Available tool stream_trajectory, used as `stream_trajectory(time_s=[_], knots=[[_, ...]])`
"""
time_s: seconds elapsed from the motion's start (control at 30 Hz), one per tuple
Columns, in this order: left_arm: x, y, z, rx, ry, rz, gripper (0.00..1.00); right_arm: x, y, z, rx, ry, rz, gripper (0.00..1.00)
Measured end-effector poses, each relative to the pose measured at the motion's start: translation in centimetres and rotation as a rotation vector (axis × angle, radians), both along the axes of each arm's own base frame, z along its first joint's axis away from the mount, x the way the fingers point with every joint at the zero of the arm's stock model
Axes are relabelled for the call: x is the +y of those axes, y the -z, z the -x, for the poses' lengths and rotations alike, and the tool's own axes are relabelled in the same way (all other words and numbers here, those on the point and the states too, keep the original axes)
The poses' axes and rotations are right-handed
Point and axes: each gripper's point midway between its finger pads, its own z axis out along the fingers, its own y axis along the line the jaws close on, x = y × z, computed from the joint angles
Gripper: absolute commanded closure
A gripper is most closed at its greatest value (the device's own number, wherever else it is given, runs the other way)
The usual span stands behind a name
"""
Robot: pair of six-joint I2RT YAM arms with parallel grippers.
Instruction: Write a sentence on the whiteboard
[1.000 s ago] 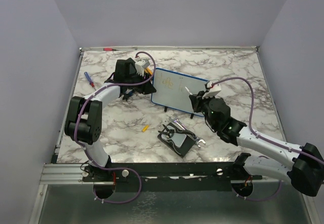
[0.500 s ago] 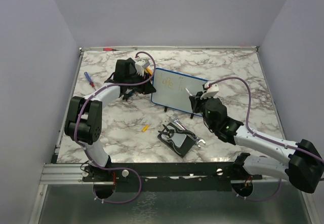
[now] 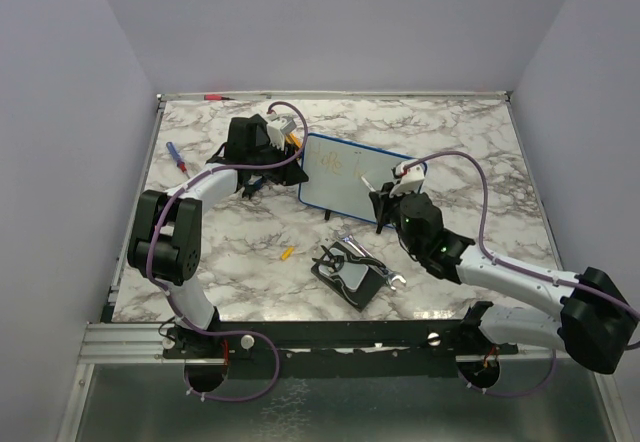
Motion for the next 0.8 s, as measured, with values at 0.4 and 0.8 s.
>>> stream_trajectory(time_s=[0.4, 0.8], knots=[[0.0, 0.0, 0.0, -0.001, -0.001, -0.001, 0.63, -0.1, 0.2, 0.1, 0.016, 0.009, -0.010, 1.00], [-0.2, 0.0, 0.1, -0.001, 0.003, -0.001, 0.63, -1.0, 0.0, 0.2, 0.012, 0.042, -0.001, 1.00]])
